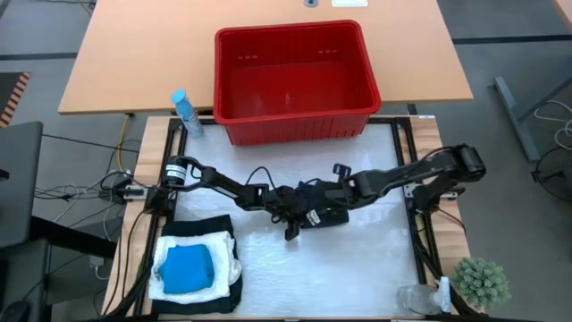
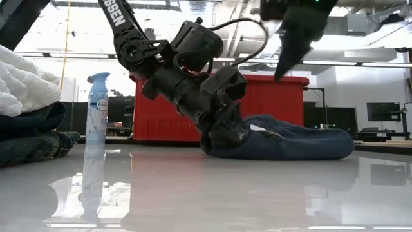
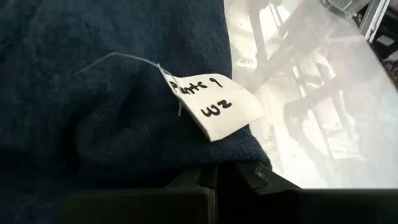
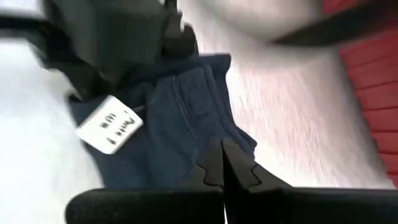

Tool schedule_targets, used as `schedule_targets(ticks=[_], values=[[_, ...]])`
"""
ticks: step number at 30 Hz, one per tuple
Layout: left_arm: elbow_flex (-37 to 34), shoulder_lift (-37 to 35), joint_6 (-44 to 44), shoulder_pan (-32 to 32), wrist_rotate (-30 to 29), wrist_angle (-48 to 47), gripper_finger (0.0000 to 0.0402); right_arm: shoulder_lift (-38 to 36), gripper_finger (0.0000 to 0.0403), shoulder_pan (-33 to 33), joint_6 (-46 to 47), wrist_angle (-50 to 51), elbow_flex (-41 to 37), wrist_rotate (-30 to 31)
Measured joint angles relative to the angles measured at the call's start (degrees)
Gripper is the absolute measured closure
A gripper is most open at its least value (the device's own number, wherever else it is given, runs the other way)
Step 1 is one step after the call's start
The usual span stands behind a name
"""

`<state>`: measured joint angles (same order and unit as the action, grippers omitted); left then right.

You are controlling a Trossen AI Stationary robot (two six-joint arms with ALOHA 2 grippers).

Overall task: Fold Laundry from Bin
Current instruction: Fold the gray shorts from the red bin

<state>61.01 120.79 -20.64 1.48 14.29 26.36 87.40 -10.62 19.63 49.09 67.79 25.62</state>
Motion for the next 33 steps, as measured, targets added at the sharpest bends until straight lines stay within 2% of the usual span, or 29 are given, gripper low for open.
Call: schedule_targets(ticks=[5,9,11,16,21,25,30,33], values=[[-0.2,-2.16,-1.83,-0.48,0.85,-1.99,0.0401,-6.52,0.0381,-2.91,6.62,-0.4,0.02,0.55],[-0.17,-4.54,-1.75,-1.48,-2.31,-7.97,0.04,-8.58,0.0381,-5.27,10.31,0.25,0.02,1.67],[-0.17,-5.67,-0.63,-2.13,-2.03,-11.46,0.0393,-8.84,0.0382,-6.37,11.5,0.43,0.02,3.45],[-0.15,-9.44,2.14,-3.37,-6.8,-21.59,0.035,-7.47,0.038,-7.85,16.07,1.18,0.04,4.64],[-0.15,-13.71,5.56,-5.04,-10.25,-27.13,0.0306,-6.67,0.0384,-8.65,25.41,0.63,-2.66,7.41],[-0.09,-16.65,5.93,-6.13,-10.61,-28.43,0.0287,-6.65,0.0385,-8.21,29.15,-8.38,-8.13,7.73],[-0.04,-18.26,7.71,-7.37,-10.48,-28.31,0.0285,-6.63,0.0386,-6.05,29.51,-22.29,-16.52,8.76],[-0.22,-18.25,8.74,-7.5,-7.99,-22.9,0.0285,-6.61,0.0386,-5.06,29.62,-29.34,-21.86,11.42]])
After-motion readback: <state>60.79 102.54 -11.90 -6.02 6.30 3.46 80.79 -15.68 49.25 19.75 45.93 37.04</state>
